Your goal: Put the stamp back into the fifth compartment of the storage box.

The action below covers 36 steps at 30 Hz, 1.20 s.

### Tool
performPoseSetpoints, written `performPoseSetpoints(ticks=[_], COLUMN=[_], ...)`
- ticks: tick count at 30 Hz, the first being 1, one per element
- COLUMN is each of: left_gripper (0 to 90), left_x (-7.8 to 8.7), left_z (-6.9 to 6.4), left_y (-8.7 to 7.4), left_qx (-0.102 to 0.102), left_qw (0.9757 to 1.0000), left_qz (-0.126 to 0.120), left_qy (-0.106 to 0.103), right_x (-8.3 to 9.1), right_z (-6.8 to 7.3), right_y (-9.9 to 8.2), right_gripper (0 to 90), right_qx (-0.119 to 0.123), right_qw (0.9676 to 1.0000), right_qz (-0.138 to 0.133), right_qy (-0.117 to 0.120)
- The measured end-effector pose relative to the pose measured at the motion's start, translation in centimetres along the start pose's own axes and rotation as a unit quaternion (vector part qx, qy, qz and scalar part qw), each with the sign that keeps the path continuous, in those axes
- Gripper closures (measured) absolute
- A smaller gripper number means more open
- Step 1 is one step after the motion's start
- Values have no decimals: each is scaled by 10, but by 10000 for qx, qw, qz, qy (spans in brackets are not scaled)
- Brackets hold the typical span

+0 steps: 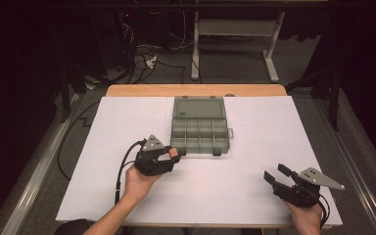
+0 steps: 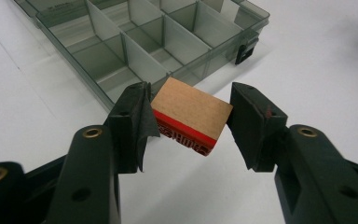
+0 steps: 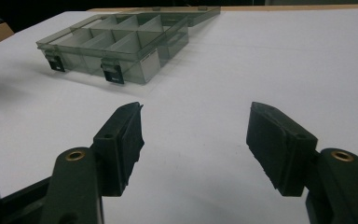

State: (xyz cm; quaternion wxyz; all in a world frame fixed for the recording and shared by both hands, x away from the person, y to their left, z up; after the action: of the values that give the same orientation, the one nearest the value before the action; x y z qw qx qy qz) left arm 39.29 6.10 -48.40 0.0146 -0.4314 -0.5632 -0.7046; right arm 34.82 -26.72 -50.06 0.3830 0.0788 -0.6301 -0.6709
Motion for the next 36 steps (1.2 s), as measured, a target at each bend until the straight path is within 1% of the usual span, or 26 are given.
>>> performPoseSetpoints(ticks=[3, 6, 8, 11, 13, 15, 18, 22, 24, 28, 32, 36], left_gripper=[493, 493, 493, 493, 493, 493, 493, 493, 493, 493, 493, 493], left_x=[-2, -4, -6, -7, -8, -10, -13, -17, -18, -21, -24, -25], left_z=[2, 4, 6, 7, 7, 8, 12, 15, 15, 17, 18, 18], left_y=[3, 7, 7, 10, 12, 14, 15, 14, 15, 17, 18, 24], left_qx=[-8, 62, 77, 54, -11, -30, 34, 59, 115, 154, 122, 82], left_qw=[10000, 10000, 10000, 10000, 10000, 9999, 9999, 9998, 9999, 9998, 9998, 9998], left_qz=[-1, -28, 5, -7, -6, 0, -3, 42, 47, 24, 55, 36], left_qy=[25, 12, 14, 61, 97, 121, 154, 177, 117, 127, 159, 184], right_x=[0, 0, 0, 0, 1, 1, 0, 1, 1, 0, 0, 0], right_z=[0, 0, -1, -1, -1, -1, 0, -1, -1, -1, -1, -1], right_y=[0, 0, 0, 0, 0, 0, 0, 0, 0, 0, -1, -1], right_gripper=[360, 360, 359, 360, 360, 360, 360, 360, 360, 360, 360, 360], right_qx=[5, 3, 3, 4, 1, 1, 7, 4, 12, -16, 5, -9], right_qw=[10000, 10000, 10000, 10000, 10000, 10000, 10000, 10000, 10000, 10000, 10000, 10000], right_qz=[-11, -10, -11, -9, -12, -10, -12, -7, -8, 5, 21, 17], right_qy=[-4, -6, -6, -6, -6, -5, -3, -1, -7, -7, -2, -5])
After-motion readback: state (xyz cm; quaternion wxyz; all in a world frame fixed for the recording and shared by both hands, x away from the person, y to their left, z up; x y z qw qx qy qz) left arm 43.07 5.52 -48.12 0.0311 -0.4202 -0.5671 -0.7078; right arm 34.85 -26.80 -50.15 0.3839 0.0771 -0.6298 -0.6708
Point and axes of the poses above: each handheld gripper's, and its own axes: x roughly backward along the jaws, y roughly out of its top, z roughly to its left, the point moved 10 cm from there along -x, roughly forward along the jaws, and after that the axes turned 10 degrees about y, right-handed, at the moved point
